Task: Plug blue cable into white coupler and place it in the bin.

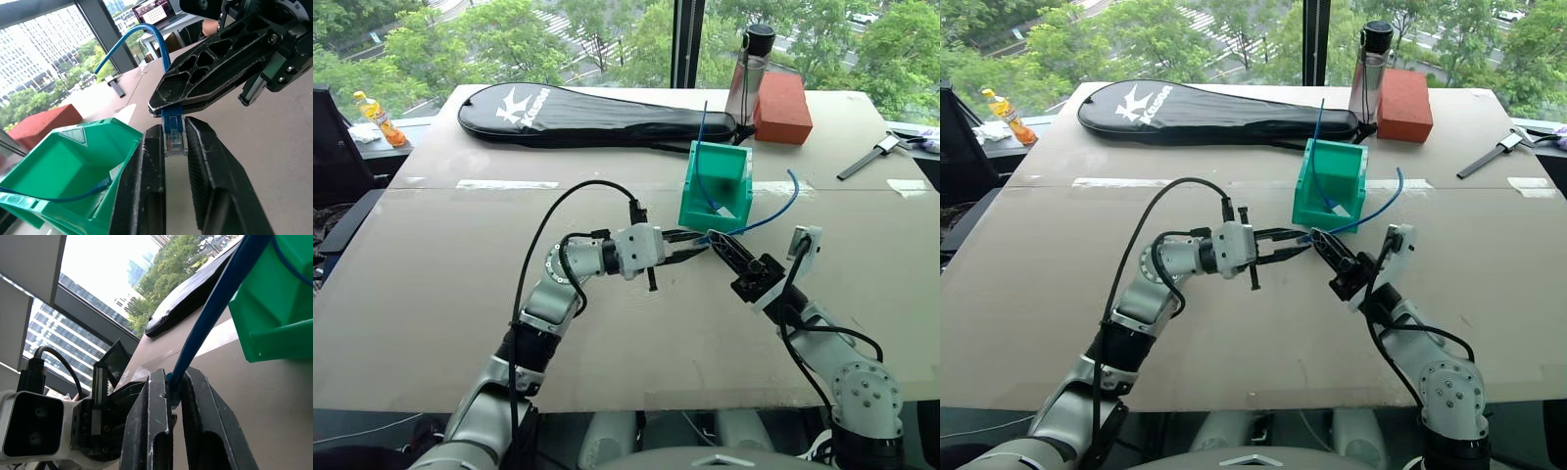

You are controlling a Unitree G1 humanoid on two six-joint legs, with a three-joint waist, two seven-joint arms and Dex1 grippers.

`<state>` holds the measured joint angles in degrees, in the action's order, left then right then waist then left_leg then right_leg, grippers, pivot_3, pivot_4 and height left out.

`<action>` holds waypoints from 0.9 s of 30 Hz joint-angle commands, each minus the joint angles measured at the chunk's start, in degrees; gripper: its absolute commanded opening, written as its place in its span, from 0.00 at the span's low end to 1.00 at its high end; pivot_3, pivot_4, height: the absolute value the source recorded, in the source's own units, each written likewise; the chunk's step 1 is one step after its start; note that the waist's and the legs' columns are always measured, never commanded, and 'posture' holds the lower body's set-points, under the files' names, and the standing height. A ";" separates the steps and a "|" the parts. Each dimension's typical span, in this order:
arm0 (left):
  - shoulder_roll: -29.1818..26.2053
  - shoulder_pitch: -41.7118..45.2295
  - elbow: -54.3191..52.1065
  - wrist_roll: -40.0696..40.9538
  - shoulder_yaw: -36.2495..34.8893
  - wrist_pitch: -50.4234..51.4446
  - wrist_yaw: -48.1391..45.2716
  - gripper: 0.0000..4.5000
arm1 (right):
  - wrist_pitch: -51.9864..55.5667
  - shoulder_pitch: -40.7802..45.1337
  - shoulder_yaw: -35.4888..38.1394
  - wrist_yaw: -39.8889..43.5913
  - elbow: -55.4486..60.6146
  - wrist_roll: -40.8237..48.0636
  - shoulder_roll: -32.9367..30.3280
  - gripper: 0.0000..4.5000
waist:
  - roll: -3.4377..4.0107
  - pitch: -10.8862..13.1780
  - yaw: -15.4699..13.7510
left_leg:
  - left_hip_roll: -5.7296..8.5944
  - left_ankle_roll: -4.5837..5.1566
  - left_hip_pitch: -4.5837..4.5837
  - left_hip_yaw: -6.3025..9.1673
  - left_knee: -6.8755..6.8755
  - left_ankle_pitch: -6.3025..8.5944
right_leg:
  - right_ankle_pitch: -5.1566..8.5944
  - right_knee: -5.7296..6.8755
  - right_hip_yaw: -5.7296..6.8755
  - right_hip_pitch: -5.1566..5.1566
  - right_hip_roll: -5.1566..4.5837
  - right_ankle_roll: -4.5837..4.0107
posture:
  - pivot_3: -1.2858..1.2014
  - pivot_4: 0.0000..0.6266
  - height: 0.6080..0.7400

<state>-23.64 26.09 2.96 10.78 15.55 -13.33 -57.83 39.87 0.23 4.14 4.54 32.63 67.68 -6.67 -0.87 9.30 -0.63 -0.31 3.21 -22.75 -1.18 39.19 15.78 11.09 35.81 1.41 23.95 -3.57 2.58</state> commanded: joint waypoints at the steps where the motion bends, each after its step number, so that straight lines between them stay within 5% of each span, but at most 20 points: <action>1: -3.26 -2.26 -4.95 3.02 -3.64 5.42 0.08 0.62 | -0.63 1.80 0.75 1.40 1.00 2.03 -1.33 0.00 | 0.00 0.00 0.05 | 0.00 0.00 0.01 -0.01 0.00 0.00 | 0.01 0.00 -0.01 0.00 0.00 -0.02 | 0.52 0.24 1.00; 2: -4.81 -3.78 -6.24 4.10 -5.38 8.31 0.77 0.71 | -0.50 2.28 1.17 1.79 0.69 2.27 -2.03 0.00 | 0.01 0.00 0.26 | -0.01 0.00 0.01 0.00 0.00 0.00 | 0.02 0.00 -0.01 0.00 0.00 -0.03 | 0.52 0.24 1.00; 5: -7.28 -8.57 -10.90 9.66 -12.77 17.43 5.27 0.71 | -0.21 3.32 2.24 3.46 -0.72 2.48 -4.43 0.00 | 0.03 0.02 0.79 | -0.05 0.00 0.02 -0.02 -0.04 0.00 | 0.02 0.01 -0.03 0.03 0.00 -0.03 | 0.52 0.24 1.00; 12: -19.57 -12.92 -7.60 17.57 -25.65 23.30 -3.66 0.71 | -0.12 5.73 1.60 6.82 -4.65 1.65 -6.64 0.00 | 0.08 0.07 1.11 | -0.06 -0.01 0.01 0.02 -0.07 0.00 | 0.12 0.01 0.05 0.06 -0.01 -0.05 | 0.52 0.24 1.00; 17: -25.24 -12.54 2.68 16.50 -27.23 20.75 -12.07 0.71 | 0.37 7.52 -0.46 9.37 -6.92 -0.28 -6.69 0.00 | 0.11 0.09 1.22 | -0.04 -0.01 0.01 -0.05 -0.09 0.00 | 0.16 -0.01 0.02 0.08 0.00 0.01 | 0.52 0.24 1.00; 27: -24.04 -11.58 14.67 10.10 -24.21 10.91 -16.53 0.71 | -0.35 4.26 -0.60 9.07 -3.70 -1.48 -6.32 0.00 | 0.11 0.09 1.07 | -0.04 -0.01 -0.12 -0.10 -0.15 0.00 | 0.07 -0.02 0.00 0.23 -0.09 -0.12 | 0.52 0.24 1.00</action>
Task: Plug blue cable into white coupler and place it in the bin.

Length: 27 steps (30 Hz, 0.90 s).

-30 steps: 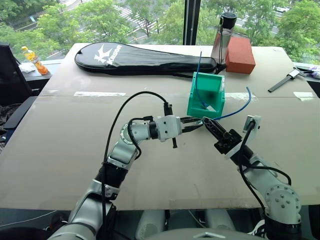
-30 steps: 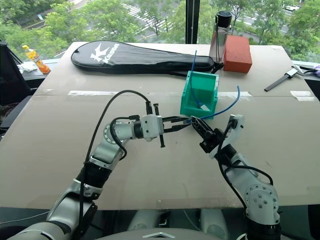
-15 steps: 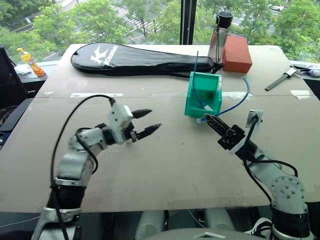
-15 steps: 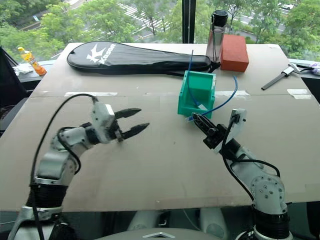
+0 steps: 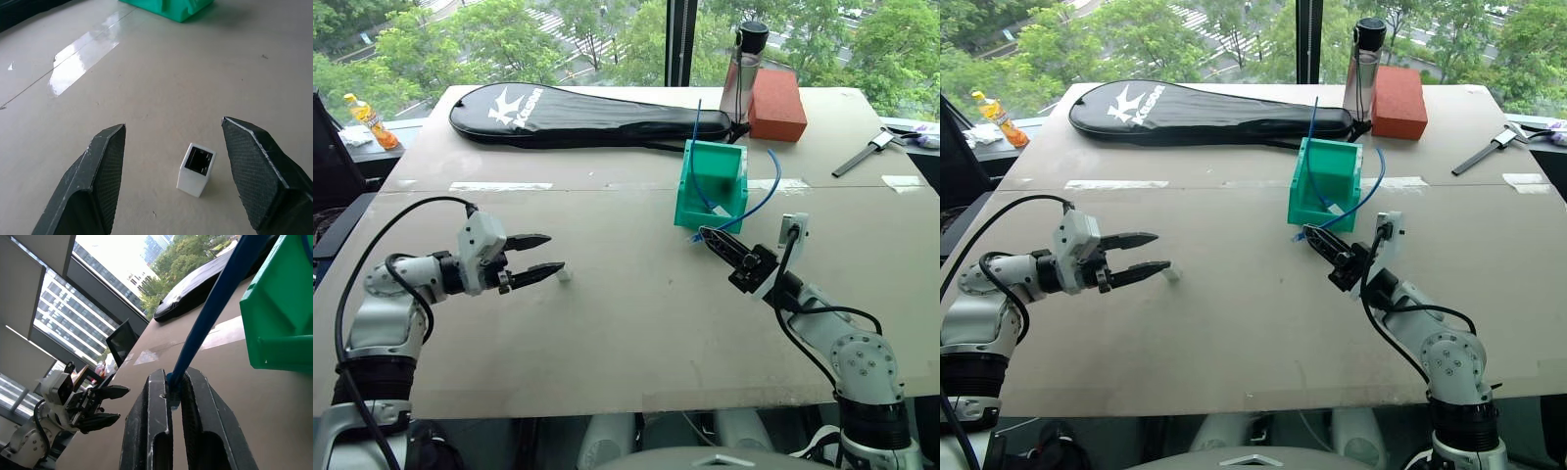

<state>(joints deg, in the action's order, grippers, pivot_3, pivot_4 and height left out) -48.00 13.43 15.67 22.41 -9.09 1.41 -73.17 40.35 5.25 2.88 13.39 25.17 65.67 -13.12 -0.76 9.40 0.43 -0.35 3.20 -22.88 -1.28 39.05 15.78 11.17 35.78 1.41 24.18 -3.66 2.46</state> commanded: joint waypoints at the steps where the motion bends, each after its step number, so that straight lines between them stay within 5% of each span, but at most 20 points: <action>1: 0.43 1.39 2.80 -1.93 0.68 -4.69 -1.47 0.71 | -0.89 -1.07 0.66 0.13 4.03 0.49 0.18 0.00 | 0.00 0.00 0.04 | 0.00 0.00 0.00 -0.01 0.00 0.00 | 0.00 0.00 0.00 0.00 0.00 0.00 | 0.52 0.24 1.00; 12: 2.89 9.64 17.28 -6.87 5.45 -15.91 -6.73 0.71 | -1.85 -4.05 0.63 -1.31 6.95 0.12 1.10 0.00 | -0.03 -0.02 0.04 | 0.00 0.00 0.00 -0.04 0.00 0.00 | -0.01 0.02 0.00 0.02 -0.03 0.00 | 0.52 0.24 1.00; 15: 3.45 10.92 20.01 -7.61 6.25 -18.29 -8.27 0.52 | -1.94 -4.36 0.81 -1.55 7.37 0.19 1.09 0.00 | -0.03 -0.02 0.12 | 0.00 0.00 0.00 -0.05 0.00 0.00 | -0.04 0.02 -0.01 0.02 -0.02 0.05 | 0.52 0.24 1.00; 19: 3.79 11.93 22.55 -7.90 6.76 -20.15 -9.42 0.09 | -1.83 -5.06 1.23 -1.79 8.13 0.48 0.66 0.00 | -0.04 -0.02 0.15 | 0.00 0.00 0.00 -0.04 0.00 0.00 | -0.07 0.03 0.00 0.02 -0.02 0.10 | 0.52 0.24 1.00; 27: 8.32 12.60 15.13 -3.82 7.65 -14.20 -9.40 0.09 | -1.93 -4.51 2.60 -1.76 8.71 -0.79 -1.88 0.00 | -0.06 -0.04 -0.11 | 0.00 0.00 0.00 -0.03 0.00 0.00 | -0.09 0.03 0.00 0.02 -0.04 0.14 | 0.52 0.24 1.00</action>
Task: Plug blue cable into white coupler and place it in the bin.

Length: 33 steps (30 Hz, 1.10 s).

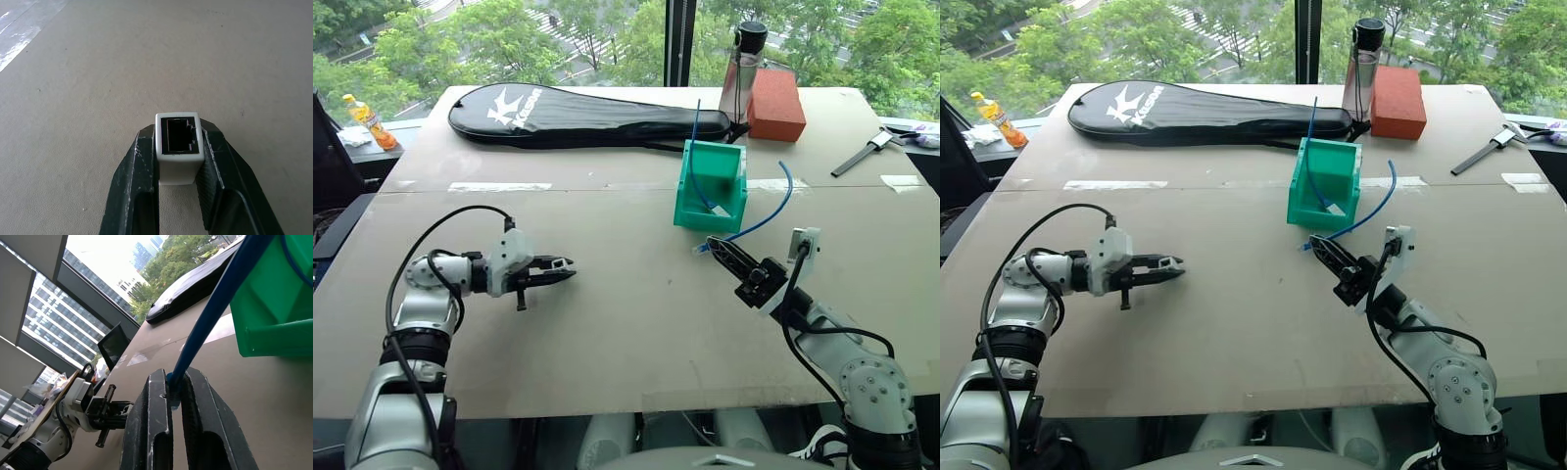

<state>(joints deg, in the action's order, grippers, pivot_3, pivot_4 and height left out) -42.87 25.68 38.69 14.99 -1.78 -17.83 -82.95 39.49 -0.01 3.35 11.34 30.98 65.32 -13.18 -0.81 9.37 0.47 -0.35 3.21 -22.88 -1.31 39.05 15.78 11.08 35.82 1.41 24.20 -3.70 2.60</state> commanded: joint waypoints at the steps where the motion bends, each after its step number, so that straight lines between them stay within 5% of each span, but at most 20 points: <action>1: 4.08 0.18 -10.02 4.06 0.71 6.54 0.91 0.09 | -1.04 1.03 2.27 0.38 3.01 -0.99 -2.56 0.00 | -0.02 -0.01 -0.37 | 0.00 0.00 -0.02 0.00 0.01 0.00 | -0.01 0.00 0.01 0.00 -0.01 0.01 | 0.52 0.24 1.00; 11: 14.94 3.50 -30.74 -0.18 11.65 27.29 13.72 0.09 | 1.83 5.43 2.87 4.97 3.63 -8.13 -16.74 0.00 | -0.05 0.00 -0.61 | 0.06 0.01 -0.04 0.01 0.06 0.00 | -0.03 0.02 -0.06 -0.02 0.06 0.07 | 0.52 0.24 1.00; 18: 18.20 10.57 -30.73 -6.35 18.48 35.97 18.68 0.09 | 4.67 11.91 -0.40 13.20 1.30 -11.49 -24.32 0.00 | -0.10 -0.01 -0.71 | 0.01 0.01 -0.01 0.03 0.11 0.00 | -0.03 0.04 -0.13 -0.03 0.29 0.09 | 0.52 0.24 1.00; 33: 19.94 11.97 -16.41 -9.89 22.81 20.16 12.08 0.09 | -6.14 27.69 -15.02 35.43 -16.77 -33.71 -25.61 0.00 | -0.10 -0.01 -1.22 | 0.02 0.01 -0.04 -0.02 0.13 0.00 | -0.04 -0.01 -0.20 -0.01 0.29 0.07 | 0.52 0.24 1.00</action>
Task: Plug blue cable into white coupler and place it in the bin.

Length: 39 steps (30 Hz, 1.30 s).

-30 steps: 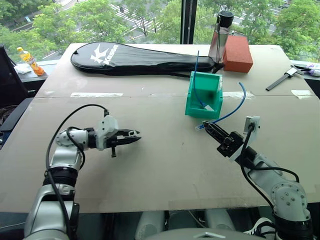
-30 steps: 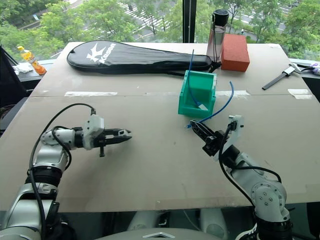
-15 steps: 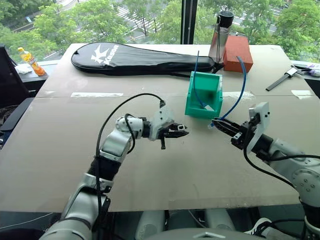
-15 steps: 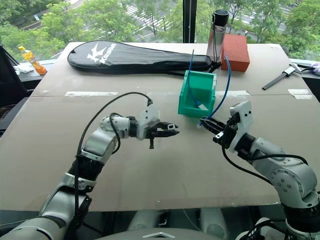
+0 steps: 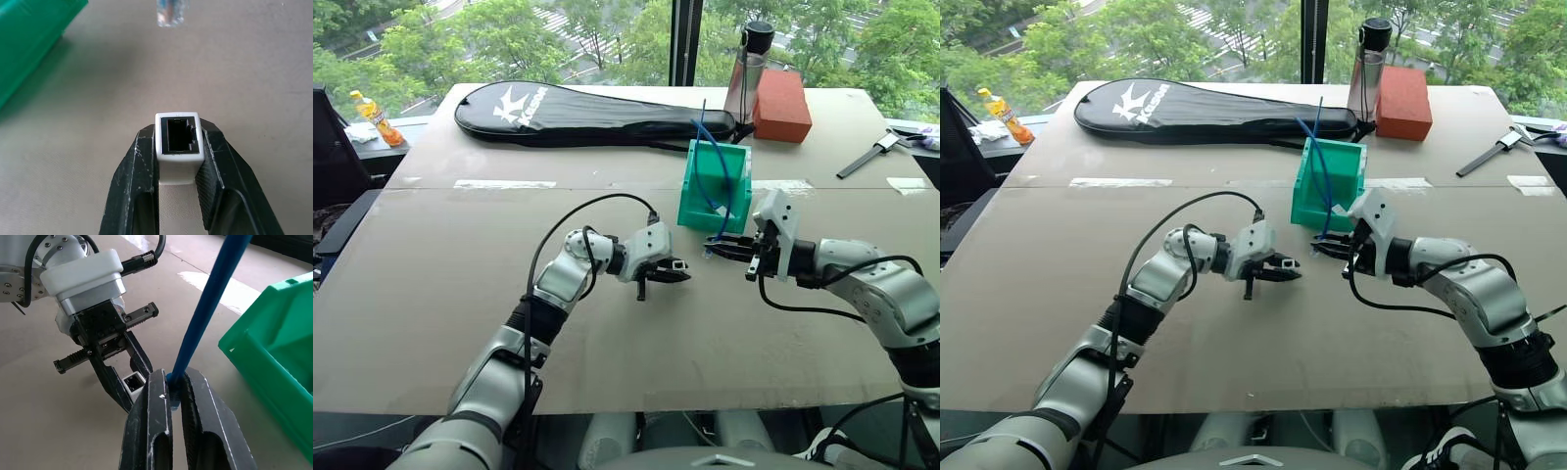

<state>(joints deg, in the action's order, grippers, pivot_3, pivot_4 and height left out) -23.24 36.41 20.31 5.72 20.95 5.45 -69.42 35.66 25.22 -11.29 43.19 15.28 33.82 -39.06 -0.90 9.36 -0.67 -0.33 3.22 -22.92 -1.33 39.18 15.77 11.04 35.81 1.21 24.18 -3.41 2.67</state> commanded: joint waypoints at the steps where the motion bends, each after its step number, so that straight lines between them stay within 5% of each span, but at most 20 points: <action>1: 0.37 1.57 2.94 -0.95 0.16 -4.27 -1.80 0.09 | -2.69 3.39 -0.88 4.85 -1.85 -2.96 0.47 0.00 | 0.00 0.00 -0.09 | 0.00 0.00 0.00 0.01 0.00 0.00 | 0.00 0.00 0.01 0.00 0.00 0.00 | 0.52 0.24 1.00; 12: 1.02 3.07 9.33 -1.91 -0.01 -9.81 -4.54 0.09 | -3.55 9.17 -4.83 12.88 -5.33 -7.51 5.55 0.00 | 0.00 0.00 -0.04 | 0.00 0.00 0.01 0.01 0.02 0.00 | -0.02 0.04 0.01 -0.01 0.00 0.00 | 0.52 0.24 1.00; 39: 1.22 4.31 11.73 -2.74 -0.28 -12.10 -6.29 0.09 | -11.76 9.00 -10.46 17.98 -13.44 -22.08 7.55 0.00 | 0.02 -0.03 0.00 | 0.01 -0.01 0.08 0.01 0.04 -0.01 | -0.02 0.09 0.02 -0.03 0.00 0.00 | 0.52 0.24 1.00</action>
<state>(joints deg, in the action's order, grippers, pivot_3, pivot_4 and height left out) -21.81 40.62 31.31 3.93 20.75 -6.38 -75.28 23.94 34.31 -20.97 60.73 2.83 13.52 -30.57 -0.89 9.33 -0.68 -0.32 3.21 -22.84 -1.32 39.22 15.77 11.01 35.90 1.23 24.15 -3.41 2.67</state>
